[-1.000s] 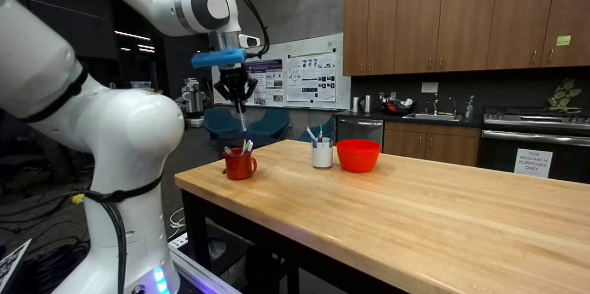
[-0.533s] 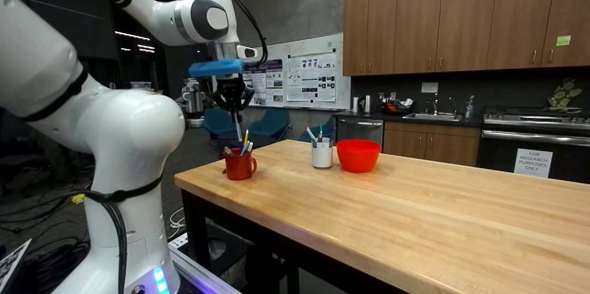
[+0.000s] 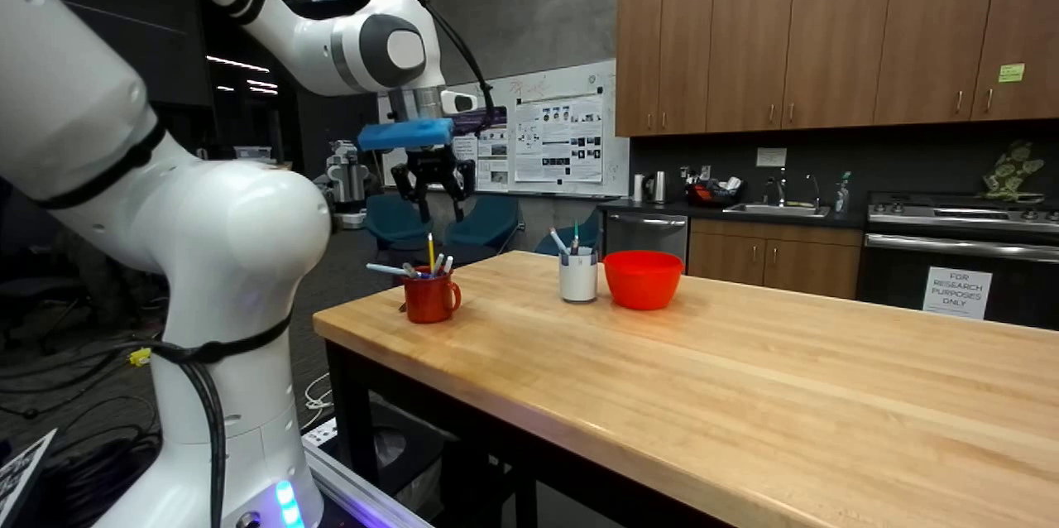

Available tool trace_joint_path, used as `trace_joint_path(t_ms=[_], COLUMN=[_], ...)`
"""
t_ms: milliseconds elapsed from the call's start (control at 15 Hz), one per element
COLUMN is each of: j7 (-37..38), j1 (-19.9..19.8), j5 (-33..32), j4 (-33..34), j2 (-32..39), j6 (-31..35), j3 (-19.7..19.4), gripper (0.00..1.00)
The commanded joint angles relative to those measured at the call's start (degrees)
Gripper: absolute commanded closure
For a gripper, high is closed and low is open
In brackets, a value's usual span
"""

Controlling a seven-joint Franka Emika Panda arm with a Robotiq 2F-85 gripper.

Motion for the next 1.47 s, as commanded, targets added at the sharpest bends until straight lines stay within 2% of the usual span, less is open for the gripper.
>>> trace_joint_path(t_ms=[0, 133, 733, 1267, 1333, 1400], j7=[0.4, 0.8, 5.5, 14.7, 15.8, 17.1], j1=[-3.7, -6.0, -14.2, -17.5, -17.7, -17.9], j5=[-2.0, -3.3, -9.1, -16.9, -18.0, -19.2], j4=[3.1, 4.7, 10.8, 13.9, 14.4, 14.9], j2=[3.3, 5.0, 16.6, 25.1, 25.9, 26.7], j6=[3.2, 5.3, 15.0, 19.8, 19.6, 19.3], j3=[-0.4, -0.4, 0.0, 3.4, 3.8, 4.2], gripper=[0.05, 0.00, 0.00, 0.00, 0.25, 0.26])
